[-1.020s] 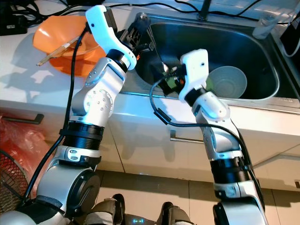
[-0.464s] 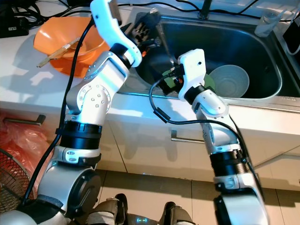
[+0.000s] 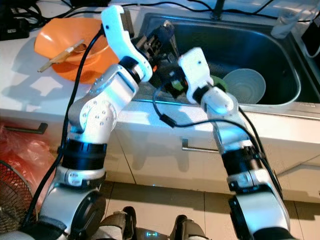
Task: Kitchen organization
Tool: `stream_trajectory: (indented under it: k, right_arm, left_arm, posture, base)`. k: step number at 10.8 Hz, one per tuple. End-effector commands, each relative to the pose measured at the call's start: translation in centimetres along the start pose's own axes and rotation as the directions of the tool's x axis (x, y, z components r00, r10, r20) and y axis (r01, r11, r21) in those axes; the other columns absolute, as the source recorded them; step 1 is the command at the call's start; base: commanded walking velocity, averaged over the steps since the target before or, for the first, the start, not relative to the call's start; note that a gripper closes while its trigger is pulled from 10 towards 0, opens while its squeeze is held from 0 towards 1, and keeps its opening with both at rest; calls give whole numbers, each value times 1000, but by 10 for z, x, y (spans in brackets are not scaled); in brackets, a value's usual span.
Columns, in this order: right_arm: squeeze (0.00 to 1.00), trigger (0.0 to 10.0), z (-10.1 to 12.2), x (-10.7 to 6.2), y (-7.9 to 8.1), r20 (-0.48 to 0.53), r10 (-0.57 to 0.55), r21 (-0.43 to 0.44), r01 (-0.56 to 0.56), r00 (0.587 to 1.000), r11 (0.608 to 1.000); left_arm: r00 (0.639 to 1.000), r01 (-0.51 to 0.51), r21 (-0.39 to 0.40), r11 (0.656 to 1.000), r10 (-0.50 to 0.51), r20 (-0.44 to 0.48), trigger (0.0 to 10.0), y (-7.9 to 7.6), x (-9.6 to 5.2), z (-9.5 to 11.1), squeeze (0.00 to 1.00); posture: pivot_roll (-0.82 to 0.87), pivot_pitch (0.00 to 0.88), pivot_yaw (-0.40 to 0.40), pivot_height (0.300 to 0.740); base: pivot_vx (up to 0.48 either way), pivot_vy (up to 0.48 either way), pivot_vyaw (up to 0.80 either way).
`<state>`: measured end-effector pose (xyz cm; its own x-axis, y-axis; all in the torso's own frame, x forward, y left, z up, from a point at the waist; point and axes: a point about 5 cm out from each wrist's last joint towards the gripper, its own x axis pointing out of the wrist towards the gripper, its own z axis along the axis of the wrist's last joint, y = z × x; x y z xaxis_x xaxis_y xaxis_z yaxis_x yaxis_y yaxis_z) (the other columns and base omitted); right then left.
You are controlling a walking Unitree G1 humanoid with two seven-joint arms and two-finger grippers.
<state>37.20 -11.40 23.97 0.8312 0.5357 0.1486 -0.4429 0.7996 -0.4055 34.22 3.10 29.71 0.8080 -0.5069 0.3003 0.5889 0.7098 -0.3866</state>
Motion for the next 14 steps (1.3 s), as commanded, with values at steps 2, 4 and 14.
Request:
stream_trajectory:
  k: [2,4,14]
  right_arm:
    - [0,0,1,3,2,3,-3,-36,3,1000,999]
    - [0,0,1,4,2,6,-9,-29,9,1000,1000]
    - [0,0,-6,-2,-11,-27,-75,-1,75,997,997]
  left_arm:
    - [999,32,-75,997,-34,-30,0,-18,-2,-16,0]
    - [999,17,-81,997,-20,-36,0,-19,-5,-16,0]
    - [999,-32,-77,996,31,-18,0,-10,-17,-3,0]
  posture:
    - [29,199,-7,740]
    - [31,202,-9,740]
    - [39,204,-19,740]
  base:
    - [0,0,0]
    - [0,0,0]
    - [0,0,0]
